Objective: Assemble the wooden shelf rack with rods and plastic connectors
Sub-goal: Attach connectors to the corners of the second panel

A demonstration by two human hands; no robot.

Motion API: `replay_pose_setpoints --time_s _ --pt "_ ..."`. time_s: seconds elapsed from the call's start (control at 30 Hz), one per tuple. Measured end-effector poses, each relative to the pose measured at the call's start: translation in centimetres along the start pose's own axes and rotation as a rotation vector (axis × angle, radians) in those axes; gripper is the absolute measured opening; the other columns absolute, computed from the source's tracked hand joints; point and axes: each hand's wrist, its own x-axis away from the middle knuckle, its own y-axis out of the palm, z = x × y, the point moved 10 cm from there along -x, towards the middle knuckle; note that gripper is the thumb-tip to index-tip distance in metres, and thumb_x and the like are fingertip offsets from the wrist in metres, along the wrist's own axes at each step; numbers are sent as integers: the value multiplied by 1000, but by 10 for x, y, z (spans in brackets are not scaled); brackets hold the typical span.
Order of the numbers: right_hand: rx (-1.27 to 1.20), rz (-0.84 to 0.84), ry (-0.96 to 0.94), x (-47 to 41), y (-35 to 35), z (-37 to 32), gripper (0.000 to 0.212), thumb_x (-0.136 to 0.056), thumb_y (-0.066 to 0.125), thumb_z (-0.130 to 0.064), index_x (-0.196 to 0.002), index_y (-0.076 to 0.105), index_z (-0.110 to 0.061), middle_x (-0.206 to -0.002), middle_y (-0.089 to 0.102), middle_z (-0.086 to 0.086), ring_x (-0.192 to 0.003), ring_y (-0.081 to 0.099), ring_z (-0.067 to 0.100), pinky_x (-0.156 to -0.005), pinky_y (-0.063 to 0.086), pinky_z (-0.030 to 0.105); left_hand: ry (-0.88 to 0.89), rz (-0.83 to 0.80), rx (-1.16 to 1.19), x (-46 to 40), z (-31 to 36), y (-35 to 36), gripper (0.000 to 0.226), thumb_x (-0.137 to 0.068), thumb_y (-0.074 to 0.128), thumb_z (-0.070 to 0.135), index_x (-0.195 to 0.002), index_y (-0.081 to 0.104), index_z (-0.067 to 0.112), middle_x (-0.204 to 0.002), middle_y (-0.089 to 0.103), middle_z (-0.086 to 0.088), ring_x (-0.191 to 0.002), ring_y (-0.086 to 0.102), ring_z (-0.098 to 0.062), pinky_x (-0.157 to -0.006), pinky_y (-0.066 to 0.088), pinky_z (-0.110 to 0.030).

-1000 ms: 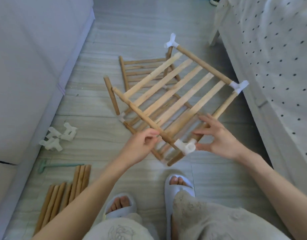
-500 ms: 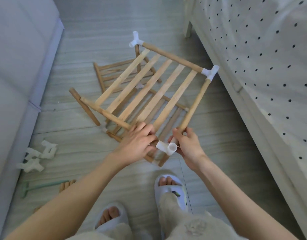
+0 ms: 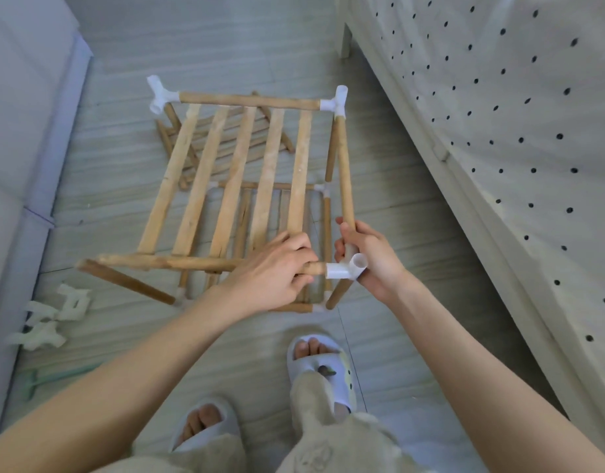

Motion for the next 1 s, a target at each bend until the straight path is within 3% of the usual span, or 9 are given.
replay_pose_setpoints --time_s 0.13,0.2,0.37,0.5,1.0 --pt "-40 44 -23 1 0 4 10 -98 46 -12 -104 54 -9 -62 42 0 -52 42 9 -48 40 18 -80 67 -50 4 -2 -1 55 -80 51 62 -103 64 14 -104 48 5 -97 39 -12 -74 43 -32" --pt "-78 67 -27 2 2 7 10 -98 46 -11 -104 54 -9 -63 41 -1 -53 41 8 -46 39 17 -102 91 -122 6 -2 -2 59 -79 46 67 -100 64 15 -103 49 5 -98 41 -13 -70 43 -30" --pt "-90 86 -51 7 5 8 11 -98 44 -10 -88 50 -12 -59 38 0 -52 38 9 -48 35 19 -54 208 -192 11 4 -13 50 -81 49 60 -87 65 13 -95 55 4 -91 47 -18 -59 34 -26" --pt "-110 107 -57 9 7 9 11 -98 45 -11 -87 49 -11 -60 38 2 -53 37 10 -50 34 21 -17 292 -224 17 11 -18 44 -83 50 50 -75 62 8 -82 59 0 -78 53 -22 -52 41 -30" --pt "-325 197 -80 10 11 19 17 -95 49 -8 -81 57 -12 -56 43 -5 -45 41 3 -48 38 17 -42 378 -177 24 5 -18 41 -84 48 45 -69 63 9 -75 59 2 -73 54 -22 -57 42 -30"
